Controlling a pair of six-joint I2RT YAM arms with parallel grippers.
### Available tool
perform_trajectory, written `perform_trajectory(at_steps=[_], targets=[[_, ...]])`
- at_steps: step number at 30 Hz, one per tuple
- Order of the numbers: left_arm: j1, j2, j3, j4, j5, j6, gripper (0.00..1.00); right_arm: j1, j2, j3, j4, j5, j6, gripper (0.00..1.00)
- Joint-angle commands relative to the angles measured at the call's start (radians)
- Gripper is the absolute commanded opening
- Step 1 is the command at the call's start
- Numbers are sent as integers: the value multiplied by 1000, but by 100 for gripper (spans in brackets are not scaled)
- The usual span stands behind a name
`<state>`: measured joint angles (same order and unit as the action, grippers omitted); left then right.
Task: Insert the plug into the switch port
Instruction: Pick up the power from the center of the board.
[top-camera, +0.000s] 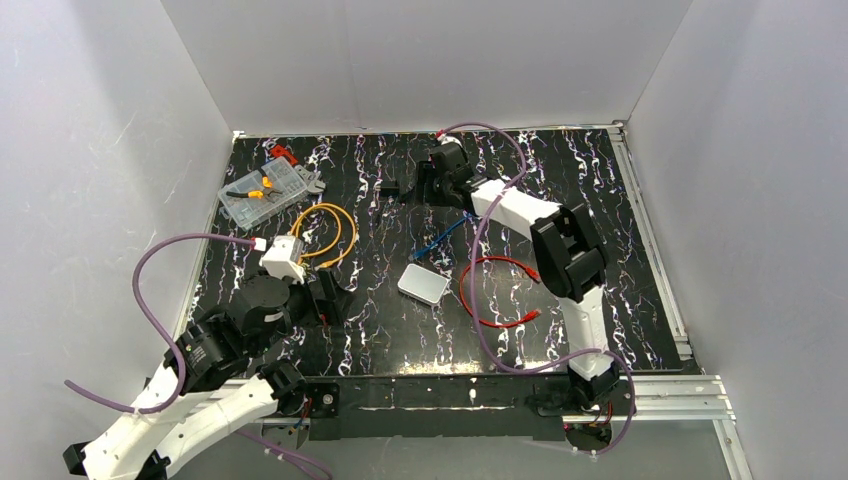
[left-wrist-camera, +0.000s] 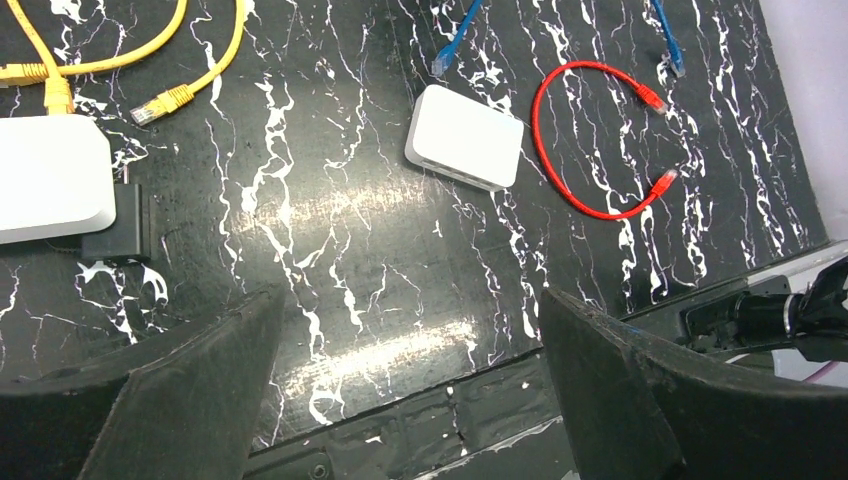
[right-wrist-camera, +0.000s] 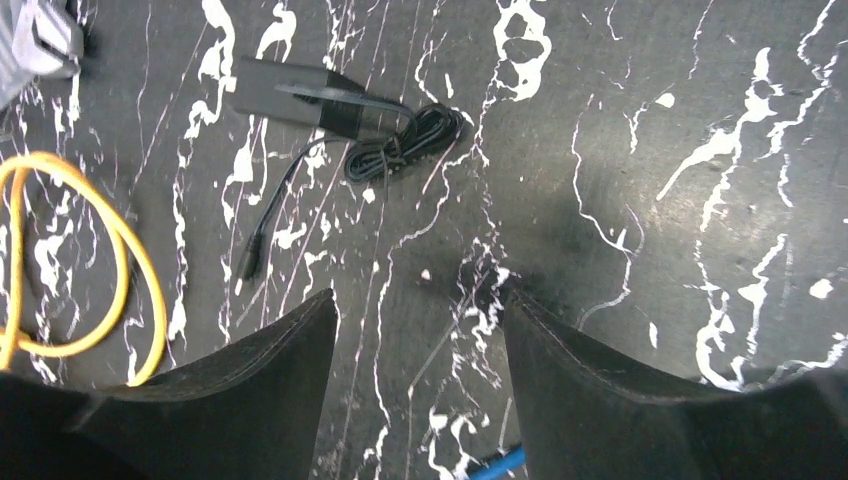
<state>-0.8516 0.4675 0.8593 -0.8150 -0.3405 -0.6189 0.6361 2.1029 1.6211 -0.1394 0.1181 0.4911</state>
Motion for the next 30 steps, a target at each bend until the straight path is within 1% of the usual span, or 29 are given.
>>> perform_trajectory(at_steps=[1,11,18,22,30], targets=[[6,0,-11,10,-10,35,98,-4,55,98,16,-5,136,68],[6,-43,-37,27,-3,27,98,-13,206,244,-15,-9,284,68],[5,-45,-37,28,6,26,98,-18,270,312,-32,11,342,67],[6,-43,-34,27,5,27,98,-19,299,341,-38,22,370,65],[6,-42,-32,26,11,19,98,-24,347,422,-79,40,414,59]])
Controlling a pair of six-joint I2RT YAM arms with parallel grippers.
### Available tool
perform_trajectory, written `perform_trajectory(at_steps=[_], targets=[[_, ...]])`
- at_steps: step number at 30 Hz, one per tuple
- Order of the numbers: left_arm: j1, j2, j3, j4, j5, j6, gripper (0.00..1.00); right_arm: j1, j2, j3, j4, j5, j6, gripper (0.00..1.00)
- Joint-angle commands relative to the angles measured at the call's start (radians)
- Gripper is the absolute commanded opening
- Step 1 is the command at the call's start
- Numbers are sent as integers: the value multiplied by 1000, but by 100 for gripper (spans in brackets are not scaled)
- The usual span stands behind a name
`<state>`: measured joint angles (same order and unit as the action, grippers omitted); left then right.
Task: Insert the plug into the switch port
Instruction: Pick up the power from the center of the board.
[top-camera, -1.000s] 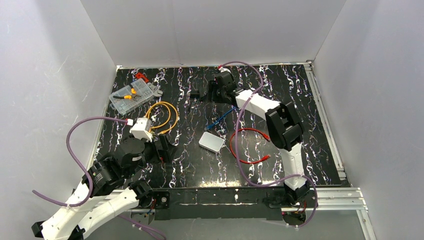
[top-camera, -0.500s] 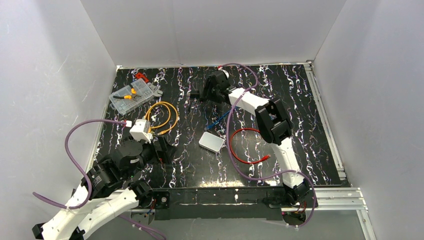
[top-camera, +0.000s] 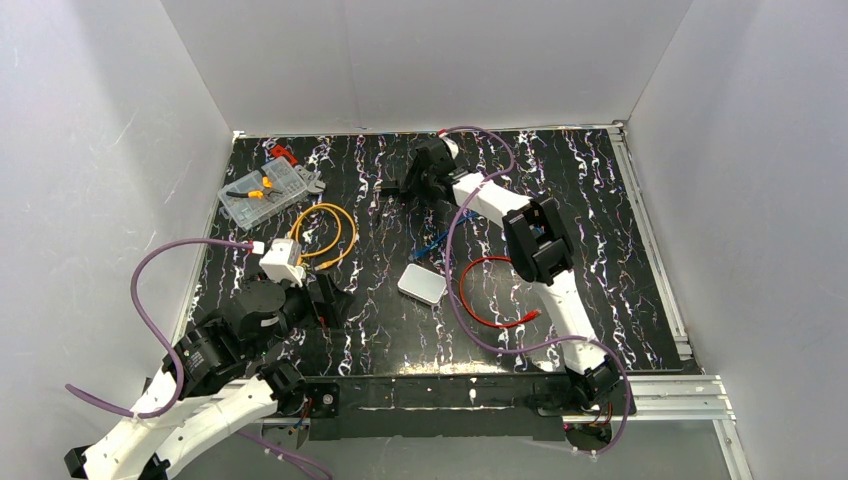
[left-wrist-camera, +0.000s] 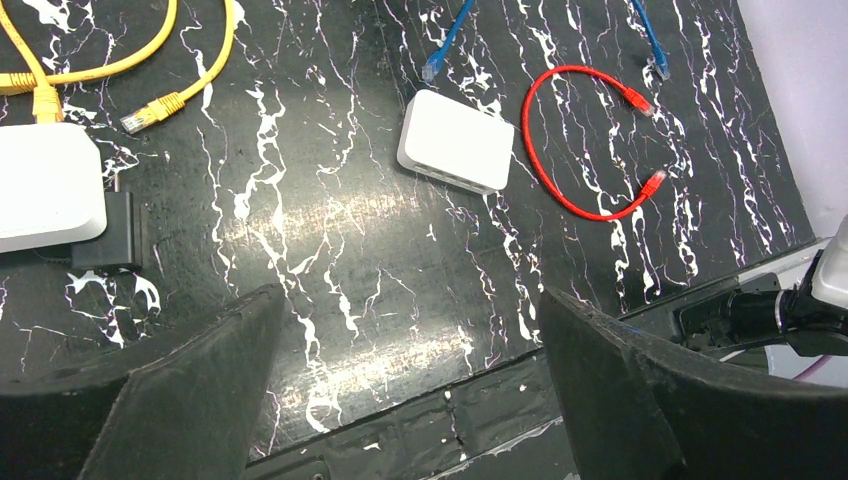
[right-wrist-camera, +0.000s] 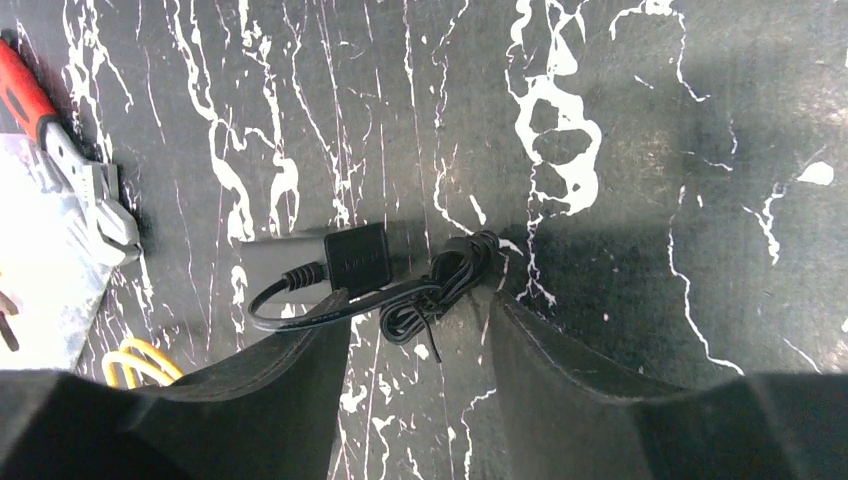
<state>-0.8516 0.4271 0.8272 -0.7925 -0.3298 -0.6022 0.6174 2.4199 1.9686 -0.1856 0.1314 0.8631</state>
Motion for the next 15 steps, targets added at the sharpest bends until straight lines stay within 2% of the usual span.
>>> perform_trajectory(at_steps=[1,8,15], targets=[[6,-1,-1,5,1,0,98,-6,41,91,-44,18,49,58],[6,-4,6,-4,0,-7,98,-17,81,125,-52,-30,102,48],[5,-7,9,-8,1,-14,98,-29,88,110,-27,-77,127,31]])
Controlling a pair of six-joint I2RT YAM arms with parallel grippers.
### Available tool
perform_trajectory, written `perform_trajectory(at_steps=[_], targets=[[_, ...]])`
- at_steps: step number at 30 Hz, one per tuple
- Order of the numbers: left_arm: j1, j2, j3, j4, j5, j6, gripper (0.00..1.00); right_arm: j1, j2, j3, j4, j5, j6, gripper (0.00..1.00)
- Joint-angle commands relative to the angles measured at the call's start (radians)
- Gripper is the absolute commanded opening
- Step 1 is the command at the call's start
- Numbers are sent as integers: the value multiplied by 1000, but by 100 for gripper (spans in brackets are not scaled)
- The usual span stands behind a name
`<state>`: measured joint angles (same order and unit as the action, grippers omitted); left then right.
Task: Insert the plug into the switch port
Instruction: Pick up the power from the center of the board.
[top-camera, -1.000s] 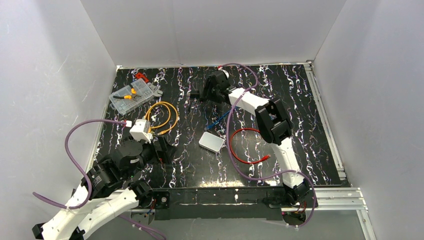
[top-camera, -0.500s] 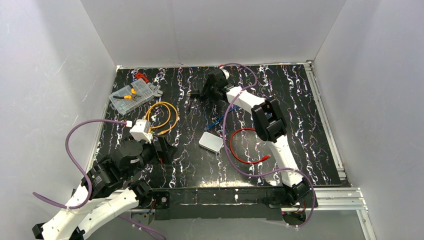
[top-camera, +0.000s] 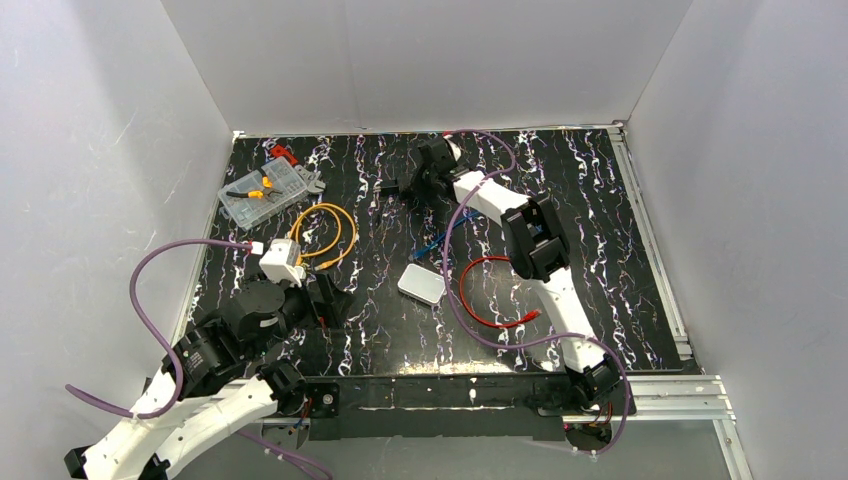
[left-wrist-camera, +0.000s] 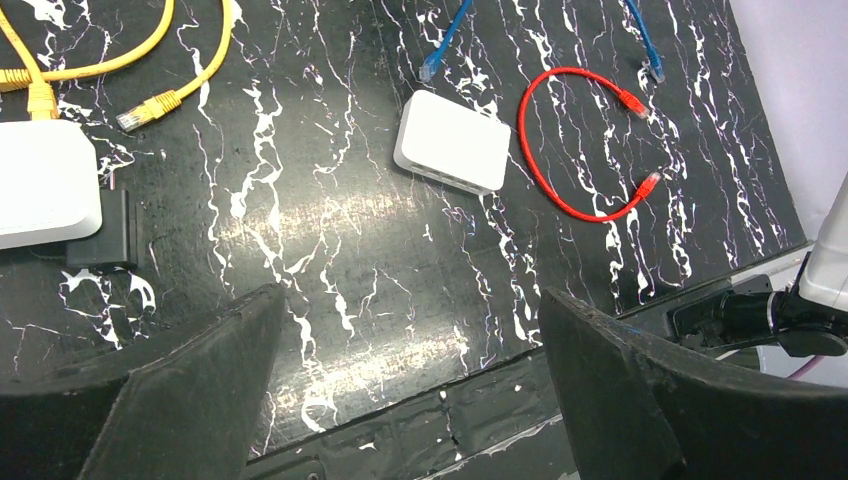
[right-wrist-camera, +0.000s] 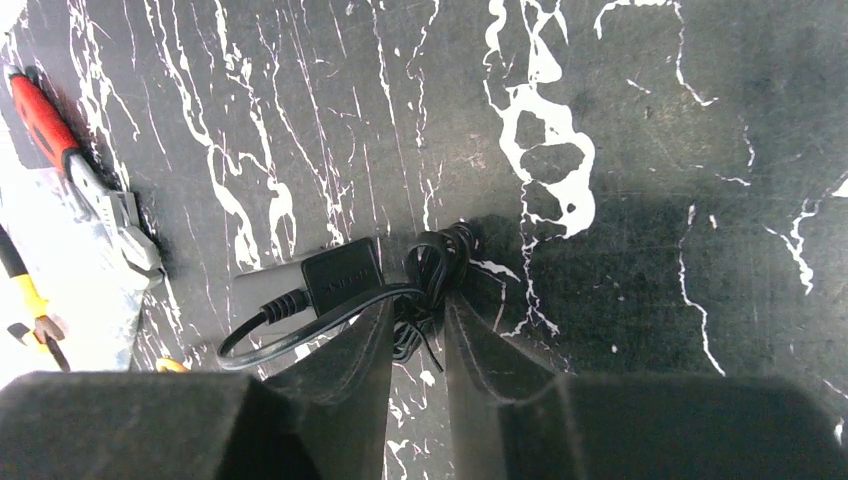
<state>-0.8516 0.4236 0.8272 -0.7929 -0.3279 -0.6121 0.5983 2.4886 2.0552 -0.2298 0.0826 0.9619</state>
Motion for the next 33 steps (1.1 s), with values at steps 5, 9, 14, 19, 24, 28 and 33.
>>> perform_trajectory(at_steps=[5,9,14,19,24,28,33], targets=[[5,4,5,-3,10,-12,98,-18,25,21,24,-53,32,19],[6,11,10,-4,17,-13,98,-24,21,1,43,-69,35,2],[5,29,21,-6,37,-17,98,-27,-14,-74,110,-111,32,1],[6,35,20,-5,60,-30,98,-32,-90,-214,234,-160,44,1],[5,35,13,-10,69,-40,98,-35,-192,-377,368,-214,54,1],[6,34,15,-16,74,-50,98,-35,-268,-496,436,-258,51,1],[6,30,7,-12,80,-59,98,-35,-367,-633,516,-302,46,1]])
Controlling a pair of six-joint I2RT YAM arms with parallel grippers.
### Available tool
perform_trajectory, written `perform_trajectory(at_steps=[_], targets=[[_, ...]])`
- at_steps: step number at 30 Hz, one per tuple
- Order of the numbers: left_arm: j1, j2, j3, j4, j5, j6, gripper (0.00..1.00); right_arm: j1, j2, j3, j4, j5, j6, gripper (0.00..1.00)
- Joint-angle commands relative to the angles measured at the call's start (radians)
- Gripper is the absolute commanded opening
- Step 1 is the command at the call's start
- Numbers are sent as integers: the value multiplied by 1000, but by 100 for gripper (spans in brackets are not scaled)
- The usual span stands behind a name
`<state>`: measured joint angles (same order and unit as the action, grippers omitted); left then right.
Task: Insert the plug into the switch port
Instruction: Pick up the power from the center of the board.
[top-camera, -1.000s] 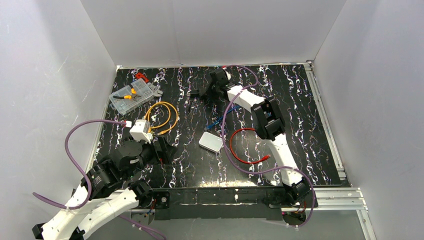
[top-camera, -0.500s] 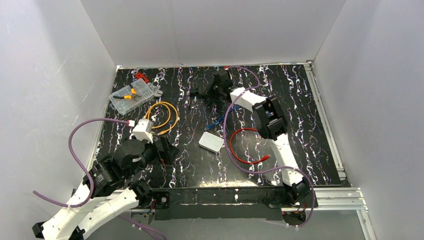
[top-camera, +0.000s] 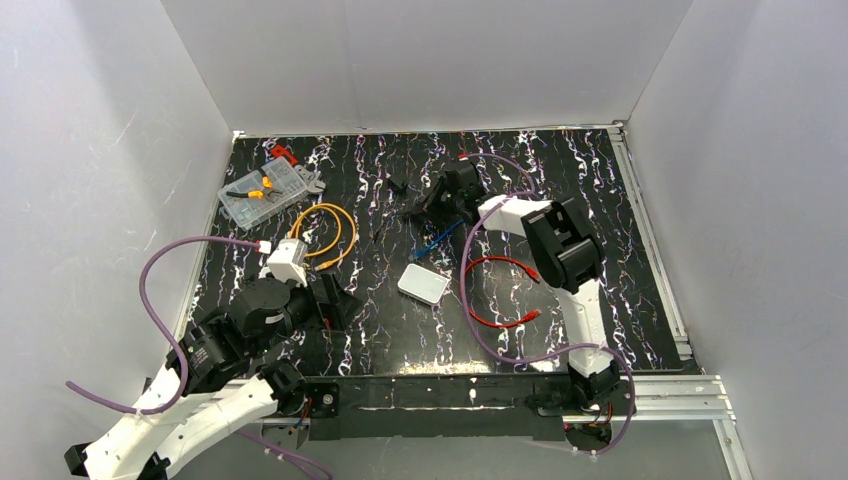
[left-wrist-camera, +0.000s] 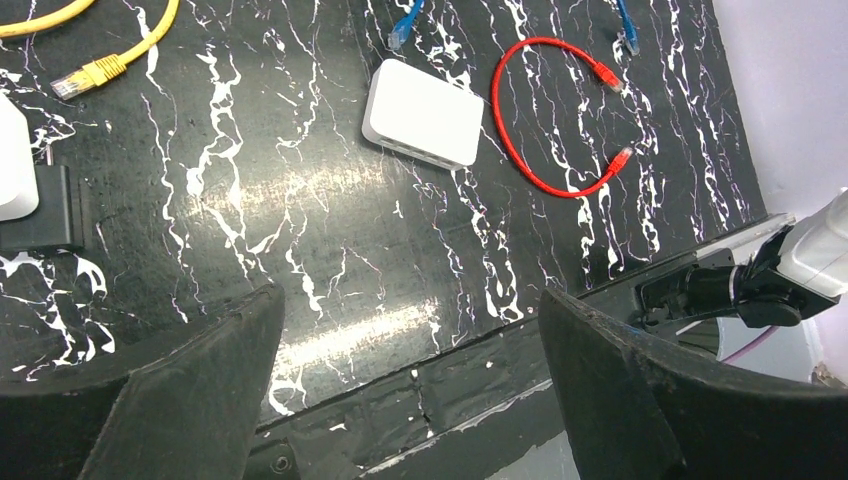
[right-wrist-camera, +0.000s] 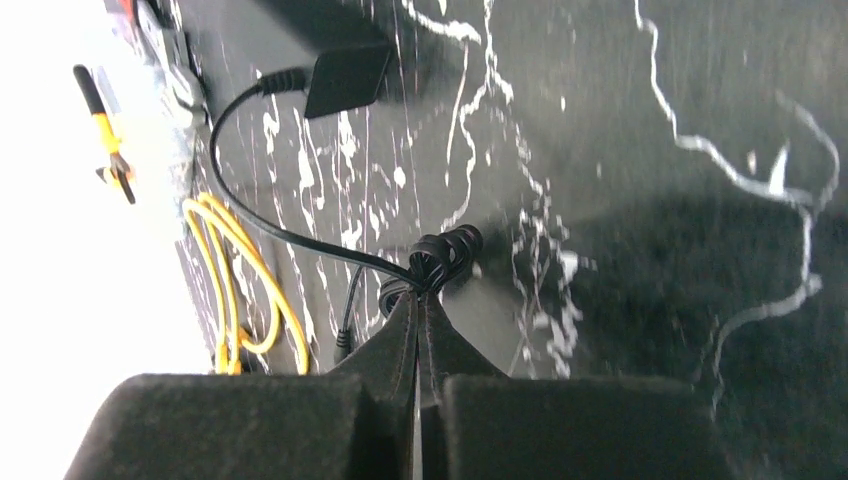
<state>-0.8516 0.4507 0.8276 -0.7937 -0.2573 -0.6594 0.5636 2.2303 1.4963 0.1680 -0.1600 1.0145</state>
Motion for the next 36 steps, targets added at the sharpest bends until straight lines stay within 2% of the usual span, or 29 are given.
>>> perform_trajectory(at_steps=[1,13,21,36], targets=[[6,3,4,-10,12,-13,98,-1,-125,-95,130,-70,-10,1],[5,27,-60,63,32,-20,98,-1,-333,-296,259,-190,-17,1],[5,56,-88,140,27,-10,98,-1,-516,-417,276,-240,-64,1],[6,140,-93,333,220,-8,98,9,-915,-628,180,-216,-178,1]])
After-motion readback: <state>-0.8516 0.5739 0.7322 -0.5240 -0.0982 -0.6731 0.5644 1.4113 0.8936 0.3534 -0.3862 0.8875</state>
